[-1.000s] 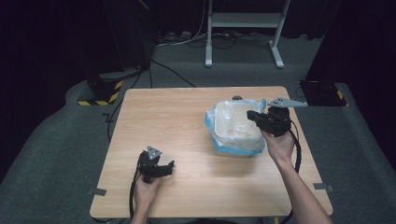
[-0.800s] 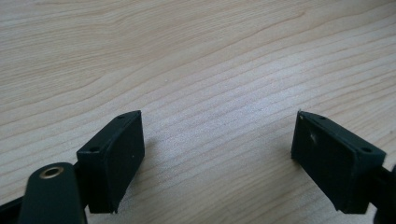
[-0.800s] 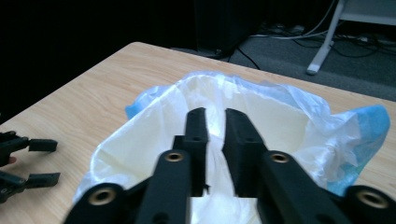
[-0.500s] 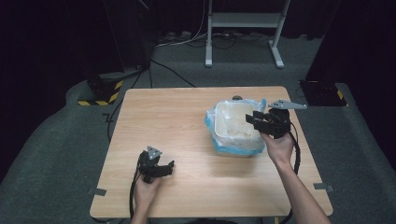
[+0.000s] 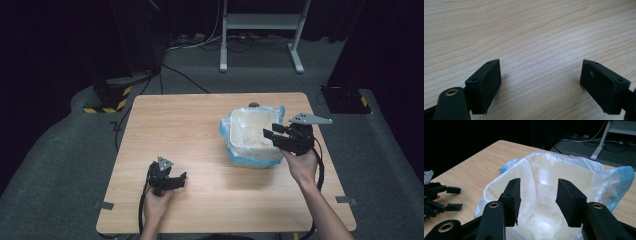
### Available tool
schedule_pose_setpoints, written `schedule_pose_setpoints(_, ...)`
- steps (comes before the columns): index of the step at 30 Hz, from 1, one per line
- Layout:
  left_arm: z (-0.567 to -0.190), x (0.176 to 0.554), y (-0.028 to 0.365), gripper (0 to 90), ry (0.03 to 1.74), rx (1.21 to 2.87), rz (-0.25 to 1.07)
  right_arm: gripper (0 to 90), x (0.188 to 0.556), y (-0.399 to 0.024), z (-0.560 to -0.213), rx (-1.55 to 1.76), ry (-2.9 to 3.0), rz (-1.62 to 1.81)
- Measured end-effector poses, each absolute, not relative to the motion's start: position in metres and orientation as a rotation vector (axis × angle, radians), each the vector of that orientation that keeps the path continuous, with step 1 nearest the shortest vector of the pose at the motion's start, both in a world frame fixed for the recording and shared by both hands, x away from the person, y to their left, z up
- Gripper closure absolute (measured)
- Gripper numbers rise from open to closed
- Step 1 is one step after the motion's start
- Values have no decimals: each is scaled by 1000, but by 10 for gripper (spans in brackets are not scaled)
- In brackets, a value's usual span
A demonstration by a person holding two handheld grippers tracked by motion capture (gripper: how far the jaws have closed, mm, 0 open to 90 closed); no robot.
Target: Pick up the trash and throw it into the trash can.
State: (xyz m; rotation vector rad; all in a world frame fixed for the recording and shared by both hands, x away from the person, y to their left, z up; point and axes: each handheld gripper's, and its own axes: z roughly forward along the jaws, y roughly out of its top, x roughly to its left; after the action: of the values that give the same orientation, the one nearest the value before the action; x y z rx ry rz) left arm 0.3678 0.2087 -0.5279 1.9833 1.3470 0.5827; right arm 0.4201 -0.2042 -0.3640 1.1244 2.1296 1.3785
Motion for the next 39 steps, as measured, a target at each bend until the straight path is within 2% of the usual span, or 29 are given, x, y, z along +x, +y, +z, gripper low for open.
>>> schedule_pose_setpoints(21,-528,368,209,171,1346,1984,584,530,389,-213,-363,1076,2126,1419)
schedule_pose_setpoints(39,-528,368,209,171,1347,1984,585,530,367,-218,-380,1037,2113,1392)
